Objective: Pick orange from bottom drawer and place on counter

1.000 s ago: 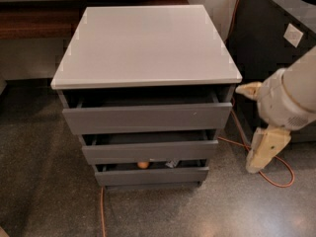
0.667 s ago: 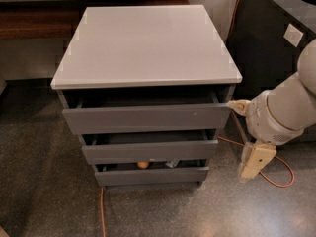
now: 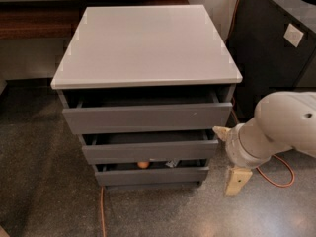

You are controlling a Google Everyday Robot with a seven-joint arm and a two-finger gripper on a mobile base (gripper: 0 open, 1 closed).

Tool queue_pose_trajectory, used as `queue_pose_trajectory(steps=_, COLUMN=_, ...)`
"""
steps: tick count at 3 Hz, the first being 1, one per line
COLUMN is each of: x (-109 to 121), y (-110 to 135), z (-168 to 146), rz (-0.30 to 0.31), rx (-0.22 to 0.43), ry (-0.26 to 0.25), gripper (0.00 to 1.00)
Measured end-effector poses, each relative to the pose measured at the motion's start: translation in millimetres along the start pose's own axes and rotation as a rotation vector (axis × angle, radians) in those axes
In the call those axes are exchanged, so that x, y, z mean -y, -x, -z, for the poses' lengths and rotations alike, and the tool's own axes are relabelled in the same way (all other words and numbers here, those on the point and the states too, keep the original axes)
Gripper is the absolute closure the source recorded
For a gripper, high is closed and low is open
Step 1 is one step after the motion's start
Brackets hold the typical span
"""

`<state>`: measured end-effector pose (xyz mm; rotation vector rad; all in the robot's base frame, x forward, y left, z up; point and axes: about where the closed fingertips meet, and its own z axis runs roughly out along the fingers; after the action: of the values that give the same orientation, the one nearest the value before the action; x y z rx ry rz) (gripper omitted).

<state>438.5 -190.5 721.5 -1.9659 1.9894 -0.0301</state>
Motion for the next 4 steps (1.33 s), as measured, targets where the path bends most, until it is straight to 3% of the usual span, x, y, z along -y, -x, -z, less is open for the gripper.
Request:
queue_pose_trajectory(steps=2, x=-35.5, y=-11.1, z=-90.6, rz=0.02, rx=-0.01, ry=0.112, gripper=0.0)
queue_pose_trajectory(steps=4, x=-85.4, y=-25.5, z=-173.3, rz=0.058, rx=-0.011, ry=0.215, gripper=0.0)
